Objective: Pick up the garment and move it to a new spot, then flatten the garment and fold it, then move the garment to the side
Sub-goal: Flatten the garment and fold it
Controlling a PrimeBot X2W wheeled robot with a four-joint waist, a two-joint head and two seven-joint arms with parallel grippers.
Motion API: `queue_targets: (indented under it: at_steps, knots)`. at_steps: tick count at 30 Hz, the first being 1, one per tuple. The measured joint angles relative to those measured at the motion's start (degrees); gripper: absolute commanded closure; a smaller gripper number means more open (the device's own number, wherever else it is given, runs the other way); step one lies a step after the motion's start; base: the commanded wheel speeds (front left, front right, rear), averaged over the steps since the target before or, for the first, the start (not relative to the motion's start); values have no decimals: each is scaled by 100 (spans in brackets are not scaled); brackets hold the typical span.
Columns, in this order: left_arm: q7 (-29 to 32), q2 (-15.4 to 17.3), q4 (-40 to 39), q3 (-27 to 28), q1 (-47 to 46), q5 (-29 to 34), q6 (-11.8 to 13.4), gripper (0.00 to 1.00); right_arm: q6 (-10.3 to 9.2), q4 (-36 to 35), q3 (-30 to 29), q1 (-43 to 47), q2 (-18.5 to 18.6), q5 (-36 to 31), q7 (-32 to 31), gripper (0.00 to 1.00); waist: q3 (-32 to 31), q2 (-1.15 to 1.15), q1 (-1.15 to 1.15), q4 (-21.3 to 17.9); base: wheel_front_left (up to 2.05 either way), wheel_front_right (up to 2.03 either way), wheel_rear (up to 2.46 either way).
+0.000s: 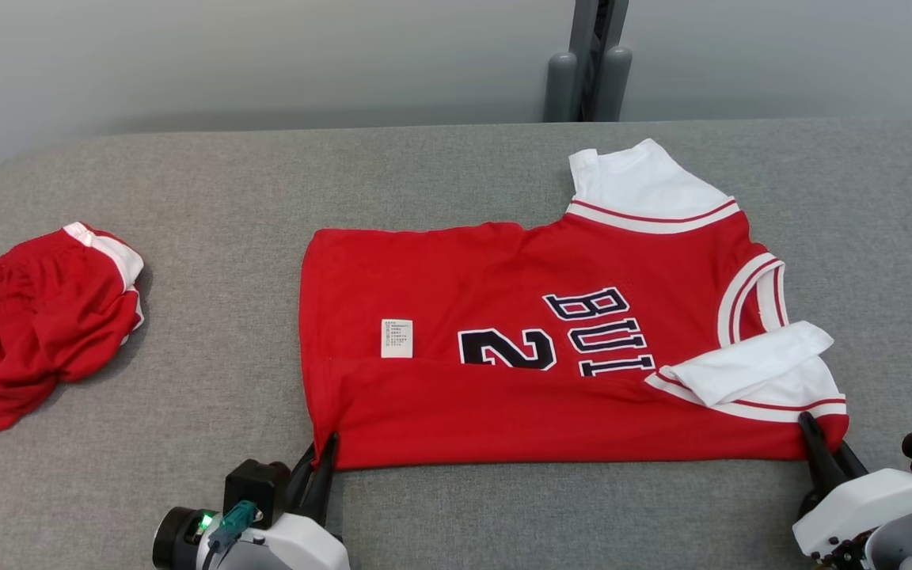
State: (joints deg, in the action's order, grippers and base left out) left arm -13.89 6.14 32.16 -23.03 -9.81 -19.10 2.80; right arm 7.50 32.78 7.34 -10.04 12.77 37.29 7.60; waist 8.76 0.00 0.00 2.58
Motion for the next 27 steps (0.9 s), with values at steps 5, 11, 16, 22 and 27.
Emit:
queue_targets:
  at_steps: [5,11,16,22,27]
  knots:
    - [-2,136,-80,-99,53,155,37,100,0,-14,70,6,51,4,-53,100,-78,0,0,-68,0,0,0]
    - [11,325,-264,-158,320,198,76,100,1,-233,34,272,144,-19,-444,100,-237,0,0,-127,0,0,0]
    - [112,548,-545,-174,743,196,130,100,3,-768,-141,795,155,-76,-1188,100,-402,0,0,-214,0,0,0]
    - [463,891,-1115,-197,1198,158,141,100,8,-1871,-599,1429,38,-203,-2134,100,-410,0,0,-314,0,0,0]
    - [770,1070,-1662,-243,1612,114,183,100,1,-2755,-994,1991,-238,-370,-2837,100,-389,0,0,-314,0,0,0]
